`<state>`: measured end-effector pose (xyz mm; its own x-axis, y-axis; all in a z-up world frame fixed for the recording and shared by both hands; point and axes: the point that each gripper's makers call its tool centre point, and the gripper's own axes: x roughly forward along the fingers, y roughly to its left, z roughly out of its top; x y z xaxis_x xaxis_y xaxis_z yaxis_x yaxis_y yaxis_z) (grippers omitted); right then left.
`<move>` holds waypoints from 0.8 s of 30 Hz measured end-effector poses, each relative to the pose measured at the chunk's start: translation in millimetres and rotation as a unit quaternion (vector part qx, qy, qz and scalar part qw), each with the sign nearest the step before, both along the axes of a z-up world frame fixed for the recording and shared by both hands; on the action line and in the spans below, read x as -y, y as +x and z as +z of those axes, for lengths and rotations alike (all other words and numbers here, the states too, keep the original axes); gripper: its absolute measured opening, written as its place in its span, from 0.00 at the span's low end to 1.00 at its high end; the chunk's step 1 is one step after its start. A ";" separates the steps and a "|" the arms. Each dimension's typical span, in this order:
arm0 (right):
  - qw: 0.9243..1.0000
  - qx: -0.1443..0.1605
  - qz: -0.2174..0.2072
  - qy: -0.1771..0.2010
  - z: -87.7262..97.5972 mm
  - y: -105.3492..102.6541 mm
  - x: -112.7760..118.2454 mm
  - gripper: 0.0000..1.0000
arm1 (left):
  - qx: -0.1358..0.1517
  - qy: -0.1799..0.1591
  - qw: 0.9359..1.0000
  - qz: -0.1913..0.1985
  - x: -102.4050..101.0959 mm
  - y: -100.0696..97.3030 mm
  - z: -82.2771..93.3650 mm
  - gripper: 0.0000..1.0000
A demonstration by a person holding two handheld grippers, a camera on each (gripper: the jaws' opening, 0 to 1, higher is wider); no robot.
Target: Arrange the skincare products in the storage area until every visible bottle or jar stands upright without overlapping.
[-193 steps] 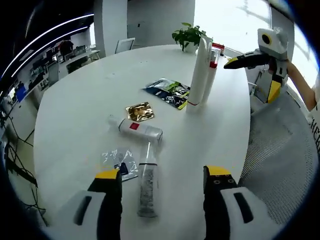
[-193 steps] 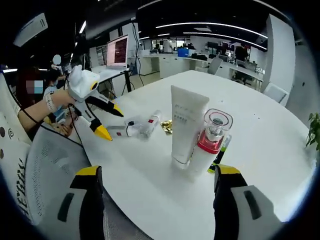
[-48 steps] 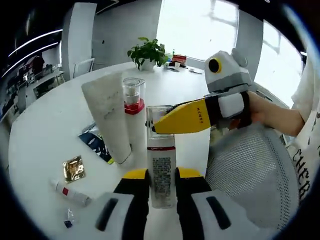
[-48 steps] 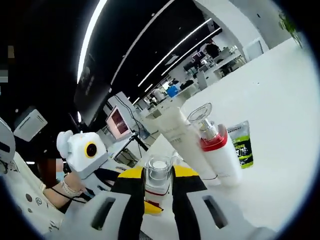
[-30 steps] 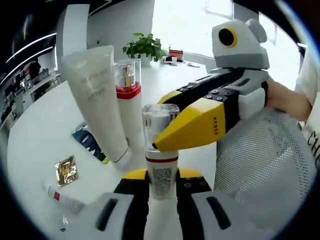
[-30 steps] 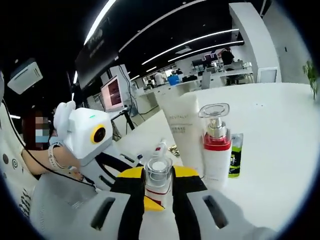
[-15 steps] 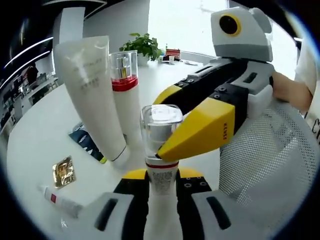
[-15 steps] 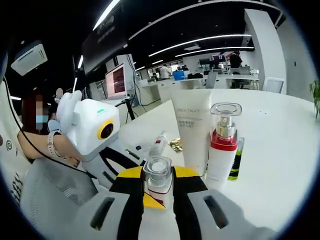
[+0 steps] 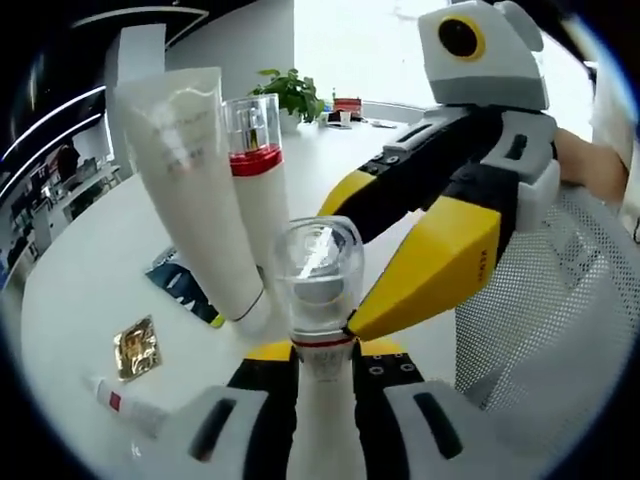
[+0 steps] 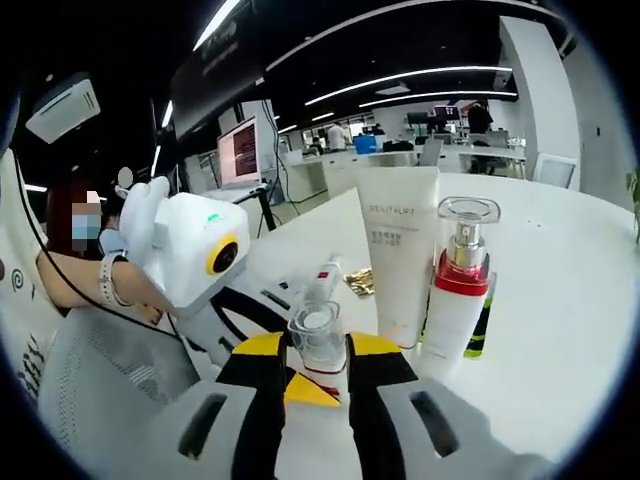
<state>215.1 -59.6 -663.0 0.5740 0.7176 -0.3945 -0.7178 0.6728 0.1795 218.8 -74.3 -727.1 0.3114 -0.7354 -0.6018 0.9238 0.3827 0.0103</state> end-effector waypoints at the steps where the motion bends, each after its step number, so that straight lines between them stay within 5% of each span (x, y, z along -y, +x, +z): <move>1: 1.000 -0.003 0.001 0.001 -0.8 -0.5 -0.3 0.26 | 0.002 0.000 1.000 0.001 -0.2 0.5 0.2 0.16; 5: 1.000 -0.001 0.003 -0.006 -3.2 -1.2 -0.4 0.32 | 0.013 -0.001 1.000 0.002 -0.7 2.8 3.0 0.18; 6: 1.000 -0.020 0.006 -0.005 -8.3 -4.7 -1.2 0.33 | 0.015 -0.001 1.000 0.004 -1.1 3.5 3.6 0.19; 18: 0.999 -0.022 -0.003 -0.029 -13.8 -3.5 4.9 0.30 | 0.019 0.027 0.999 0.019 -19.1 6.4 2.3 0.21; 24: 0.996 -0.006 0.019 -0.087 -22.8 -5.4 4.2 0.28 | 0.022 0.040 0.999 0.028 -25.8 8.0 4.0 0.18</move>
